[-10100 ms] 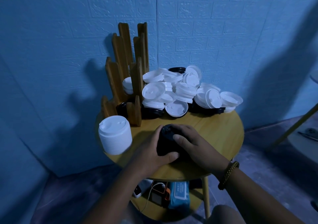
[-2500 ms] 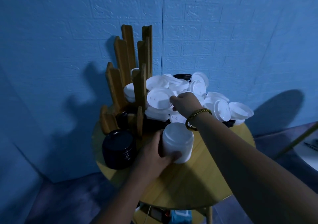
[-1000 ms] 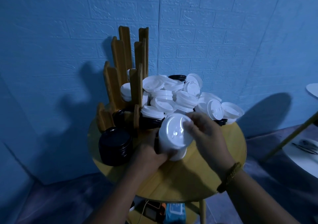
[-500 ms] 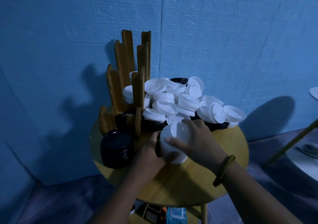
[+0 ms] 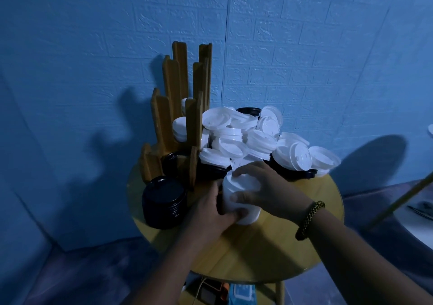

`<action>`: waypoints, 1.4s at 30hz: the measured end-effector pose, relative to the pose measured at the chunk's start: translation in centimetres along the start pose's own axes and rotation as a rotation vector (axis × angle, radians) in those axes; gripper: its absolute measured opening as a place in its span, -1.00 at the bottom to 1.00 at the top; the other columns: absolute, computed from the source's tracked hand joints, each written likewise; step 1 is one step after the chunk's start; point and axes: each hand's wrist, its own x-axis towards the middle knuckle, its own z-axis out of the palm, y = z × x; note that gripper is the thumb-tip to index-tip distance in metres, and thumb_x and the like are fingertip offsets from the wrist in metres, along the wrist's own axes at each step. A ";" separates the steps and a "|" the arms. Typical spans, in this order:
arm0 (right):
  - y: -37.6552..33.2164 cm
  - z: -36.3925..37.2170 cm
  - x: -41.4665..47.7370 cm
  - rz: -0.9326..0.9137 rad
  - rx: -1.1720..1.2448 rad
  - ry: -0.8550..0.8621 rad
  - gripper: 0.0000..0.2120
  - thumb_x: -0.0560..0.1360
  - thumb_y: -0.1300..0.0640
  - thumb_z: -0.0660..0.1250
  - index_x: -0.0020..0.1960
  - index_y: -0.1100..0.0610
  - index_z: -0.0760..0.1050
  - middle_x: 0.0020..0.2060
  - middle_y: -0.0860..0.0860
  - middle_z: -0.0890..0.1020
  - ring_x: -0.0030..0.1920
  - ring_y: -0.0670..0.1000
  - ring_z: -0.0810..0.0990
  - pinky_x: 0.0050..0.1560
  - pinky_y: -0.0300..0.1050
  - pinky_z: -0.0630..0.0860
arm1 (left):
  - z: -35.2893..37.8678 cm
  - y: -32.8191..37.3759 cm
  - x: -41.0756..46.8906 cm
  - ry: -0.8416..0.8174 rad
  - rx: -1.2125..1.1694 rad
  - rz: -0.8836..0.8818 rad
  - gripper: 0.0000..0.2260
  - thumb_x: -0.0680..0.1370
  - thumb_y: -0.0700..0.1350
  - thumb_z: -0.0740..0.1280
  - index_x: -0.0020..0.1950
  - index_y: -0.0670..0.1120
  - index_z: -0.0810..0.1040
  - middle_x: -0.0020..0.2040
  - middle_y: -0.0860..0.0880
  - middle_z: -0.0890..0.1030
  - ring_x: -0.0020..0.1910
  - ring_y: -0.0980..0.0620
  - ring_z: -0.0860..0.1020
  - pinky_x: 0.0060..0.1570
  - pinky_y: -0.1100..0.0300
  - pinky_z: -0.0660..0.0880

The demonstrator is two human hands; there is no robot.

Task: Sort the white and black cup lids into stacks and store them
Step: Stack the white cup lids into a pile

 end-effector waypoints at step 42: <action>1.3 3.4 -1.5 -0.034 -0.039 0.251 -0.42 0.53 -0.42 0.10 0.37 -0.08 0.41 0.27 -0.16 0.37 0.31 -0.09 0.32 0.33 -0.06 0.36 | 0.3 -0.1 0.2 -0.020 0.068 0.063 -0.18 0.47 0.24 0.48 0.58 0.34 0.04 0.51 0.13 0.36 0.29 0.16 0.37 0.05 0.19 0.41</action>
